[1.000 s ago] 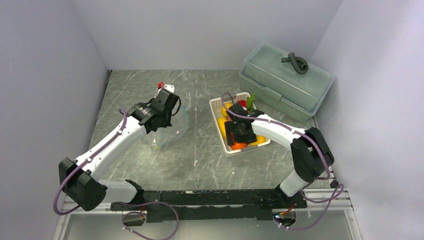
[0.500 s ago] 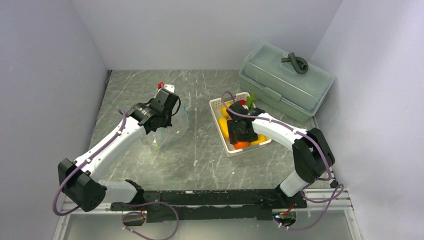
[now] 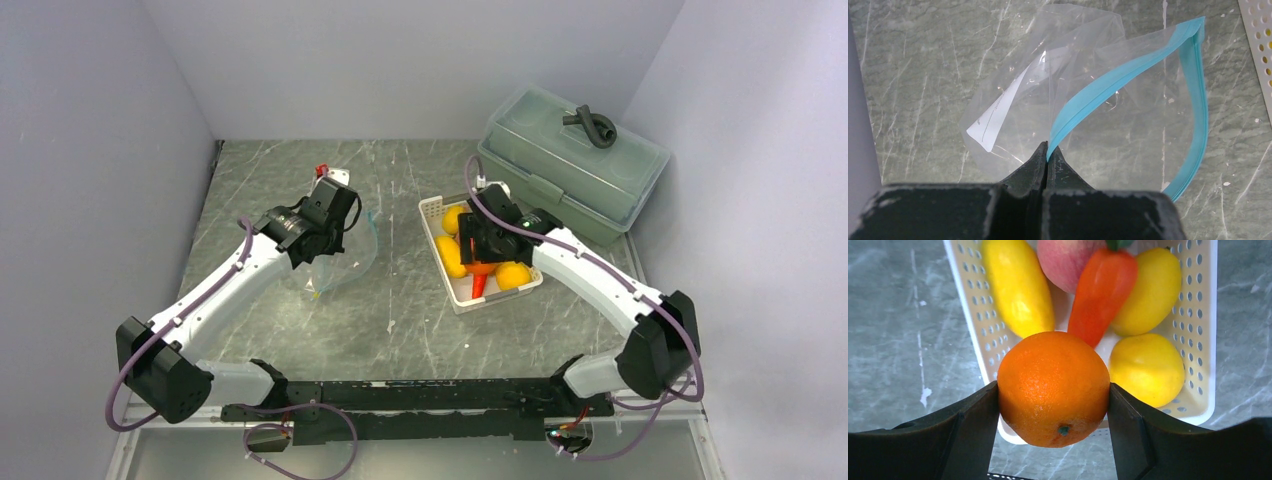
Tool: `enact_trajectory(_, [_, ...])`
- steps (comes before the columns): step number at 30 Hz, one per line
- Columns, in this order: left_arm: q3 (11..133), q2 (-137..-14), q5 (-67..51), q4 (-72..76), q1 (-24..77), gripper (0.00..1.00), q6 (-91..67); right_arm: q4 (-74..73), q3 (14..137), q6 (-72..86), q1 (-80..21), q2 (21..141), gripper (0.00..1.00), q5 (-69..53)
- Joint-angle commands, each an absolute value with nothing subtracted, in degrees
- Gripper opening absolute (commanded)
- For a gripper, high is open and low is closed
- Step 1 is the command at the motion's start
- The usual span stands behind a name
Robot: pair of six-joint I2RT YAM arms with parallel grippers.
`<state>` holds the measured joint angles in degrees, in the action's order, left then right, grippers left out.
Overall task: Place the food in the zip-top bag and seal the zipper
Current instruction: Pick up the fake fruit from the bin, then place the fake fruit in the zipper food storage bag.
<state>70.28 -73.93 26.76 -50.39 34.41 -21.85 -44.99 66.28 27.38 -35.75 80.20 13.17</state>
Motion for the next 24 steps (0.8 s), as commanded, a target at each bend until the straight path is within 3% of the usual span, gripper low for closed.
enact_trajectory(1, [70.04,-72.12,25.85,-48.73,34.19,0.0,-21.56,-40.54,68.61,26.91,-36.82,77.01,0.31,11.41])
enact_trajectory(12, [69.44,-71.3,24.18,-47.48,34.19,0.0,-21.45,-23.53,67.85,27.41,-40.87,71.91,0.29,0.51])
enact_trajectory(24, [69.43,-70.59,24.2,-47.38,34.19,0.0,-22.15,-12.3,71.59,26.88,-47.84,77.38,0.29,-0.15])
